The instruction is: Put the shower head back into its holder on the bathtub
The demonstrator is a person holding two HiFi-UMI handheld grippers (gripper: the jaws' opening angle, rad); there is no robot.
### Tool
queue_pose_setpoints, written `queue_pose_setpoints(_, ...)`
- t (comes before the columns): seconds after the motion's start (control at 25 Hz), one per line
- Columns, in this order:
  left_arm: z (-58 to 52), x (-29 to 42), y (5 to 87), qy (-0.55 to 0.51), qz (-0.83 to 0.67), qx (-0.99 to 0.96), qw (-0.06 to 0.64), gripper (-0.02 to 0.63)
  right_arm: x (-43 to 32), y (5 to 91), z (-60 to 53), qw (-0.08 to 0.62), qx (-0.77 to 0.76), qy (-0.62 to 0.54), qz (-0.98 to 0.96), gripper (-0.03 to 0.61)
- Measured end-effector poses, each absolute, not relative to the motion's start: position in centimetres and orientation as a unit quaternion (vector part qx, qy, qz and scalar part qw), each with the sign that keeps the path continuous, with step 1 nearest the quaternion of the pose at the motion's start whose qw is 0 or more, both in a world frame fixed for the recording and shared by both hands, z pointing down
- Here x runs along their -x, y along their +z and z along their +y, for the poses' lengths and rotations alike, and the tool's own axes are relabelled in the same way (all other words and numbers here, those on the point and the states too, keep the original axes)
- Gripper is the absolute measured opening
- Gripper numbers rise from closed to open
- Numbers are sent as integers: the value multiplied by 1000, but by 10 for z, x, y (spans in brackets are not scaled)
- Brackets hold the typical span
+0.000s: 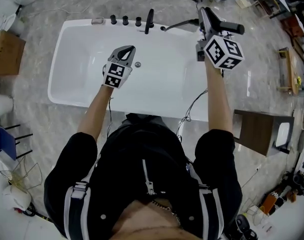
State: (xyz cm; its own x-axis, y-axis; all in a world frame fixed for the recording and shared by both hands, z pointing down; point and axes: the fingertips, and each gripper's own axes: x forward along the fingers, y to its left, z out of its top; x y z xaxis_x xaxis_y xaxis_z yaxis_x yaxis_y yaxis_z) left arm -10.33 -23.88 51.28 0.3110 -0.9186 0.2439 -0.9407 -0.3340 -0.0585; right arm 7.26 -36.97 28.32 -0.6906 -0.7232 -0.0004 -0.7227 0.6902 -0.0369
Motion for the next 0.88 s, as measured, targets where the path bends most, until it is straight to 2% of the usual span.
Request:
queue_pose_setpoints(0.4,-238,103,509,91,-605,-787,76,28,-74,306,-393,-19,374,-12,927,81)
queue_pose_setpoints(0.88,-242,94,516,101,-615,-778,79,28,-81,345,-422,-36,367,-37,929,81)
